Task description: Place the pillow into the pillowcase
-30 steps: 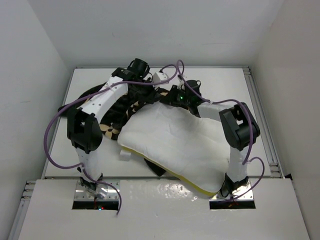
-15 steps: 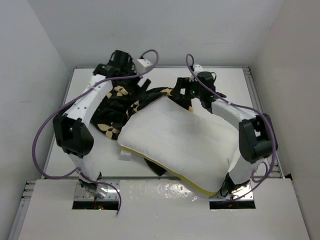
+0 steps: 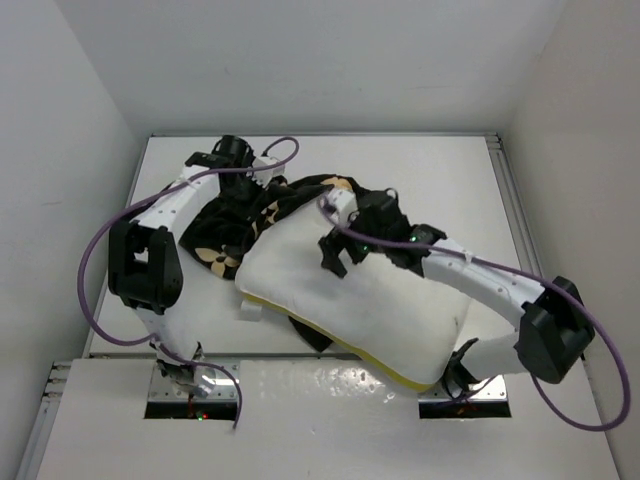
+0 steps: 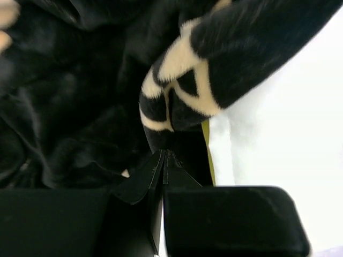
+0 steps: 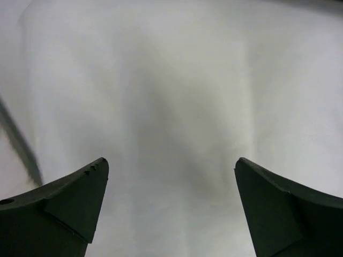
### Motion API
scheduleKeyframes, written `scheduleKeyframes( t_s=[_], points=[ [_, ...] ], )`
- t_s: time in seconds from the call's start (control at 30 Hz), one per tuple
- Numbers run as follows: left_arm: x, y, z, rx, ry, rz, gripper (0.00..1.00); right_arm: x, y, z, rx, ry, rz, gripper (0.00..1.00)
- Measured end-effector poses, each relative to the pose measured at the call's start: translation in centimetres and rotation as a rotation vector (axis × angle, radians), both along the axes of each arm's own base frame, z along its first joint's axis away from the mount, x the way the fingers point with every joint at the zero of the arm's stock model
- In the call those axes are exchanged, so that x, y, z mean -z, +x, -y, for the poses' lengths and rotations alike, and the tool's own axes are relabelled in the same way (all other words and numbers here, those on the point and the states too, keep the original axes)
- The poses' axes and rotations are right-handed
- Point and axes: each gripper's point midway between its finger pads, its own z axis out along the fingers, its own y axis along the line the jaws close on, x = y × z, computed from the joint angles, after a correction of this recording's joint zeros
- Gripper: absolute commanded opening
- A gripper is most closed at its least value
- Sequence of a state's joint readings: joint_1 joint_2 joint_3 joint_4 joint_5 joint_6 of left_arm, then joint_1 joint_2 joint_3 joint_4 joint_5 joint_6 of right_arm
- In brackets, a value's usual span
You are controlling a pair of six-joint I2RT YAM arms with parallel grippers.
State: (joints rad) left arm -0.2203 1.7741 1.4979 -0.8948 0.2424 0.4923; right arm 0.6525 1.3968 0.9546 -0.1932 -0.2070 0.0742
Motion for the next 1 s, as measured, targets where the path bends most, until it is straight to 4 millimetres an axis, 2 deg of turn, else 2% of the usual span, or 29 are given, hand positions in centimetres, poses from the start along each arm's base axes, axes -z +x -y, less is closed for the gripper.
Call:
scheduleKeyframes(
  t_s=[0.07,0.13,0.27,0.3,0.43,0.63,0.67,0.7,0.73,0.8,0.83,0.93,1.0],
  points=[
    [0.6,-0.6,-0.2,0.000,-0.005,-0.026,0.03,0.5,-3.1,-1.7,-0.125,-0.044,0.020,0.99],
    [1.3,-1.3,-0.1,0.005,-0.012,-0.051,0.07,0.7,-5.4,-3.3,-0.228,-0.083,0.056,0.99],
    [2.6,-2.7,-0.1,0.011,-0.018,-0.102,0.13,2.0,-8.7,-5.8,-0.383,-0.158,0.108,0.99],
    [2.7,-2.8,0.0,0.013,-0.022,-0.109,0.21,2.6,-9.2,-6.3,-0.413,-0.180,0.114,0.99],
    [2.6,-2.4,0.3,0.009,-0.041,-0.094,0.31,5.0,-10.0,-8.2,-0.472,-0.259,0.122,0.99],
    [2.6,-1.7,1.0,-0.003,-0.075,-0.089,0.34,7.6,-9.1,-9.9,-0.438,-0.353,0.160,0.99],
    [2.7,-1.5,1.2,-0.002,-0.078,-0.089,0.34,7.8,-8.8,-10.0,-0.420,-0.364,0.171,0.96],
    [2.9,-1.3,1.2,-0.004,-0.078,-0.094,0.34,8.0,-8.5,-10.0,-0.398,-0.377,0.178,0.89],
    [3.1,-1.2,1.2,-0.007,-0.078,-0.099,0.34,8.2,-8.3,-9.9,-0.382,-0.390,0.183,0.65],
    [3.3,-1.1,1.3,-0.011,-0.077,-0.106,0.34,8.4,-7.9,-9.6,-0.352,-0.403,0.182,0.34],
    [3.3,-1.1,1.3,-0.013,-0.077,-0.107,0.35,8.4,-7.5,-9.3,-0.332,-0.407,0.176,0.01],
    [2.9,-0.8,1.3,-0.018,-0.080,-0.099,0.37,8.0,-6.2,-8.6,-0.269,-0.386,0.154,0.00],
    [2.2,-0.2,1.5,-0.018,-0.085,-0.079,0.44,7.4,-5.2,-8.1,-0.238,-0.352,0.142,0.00]
  ],
)
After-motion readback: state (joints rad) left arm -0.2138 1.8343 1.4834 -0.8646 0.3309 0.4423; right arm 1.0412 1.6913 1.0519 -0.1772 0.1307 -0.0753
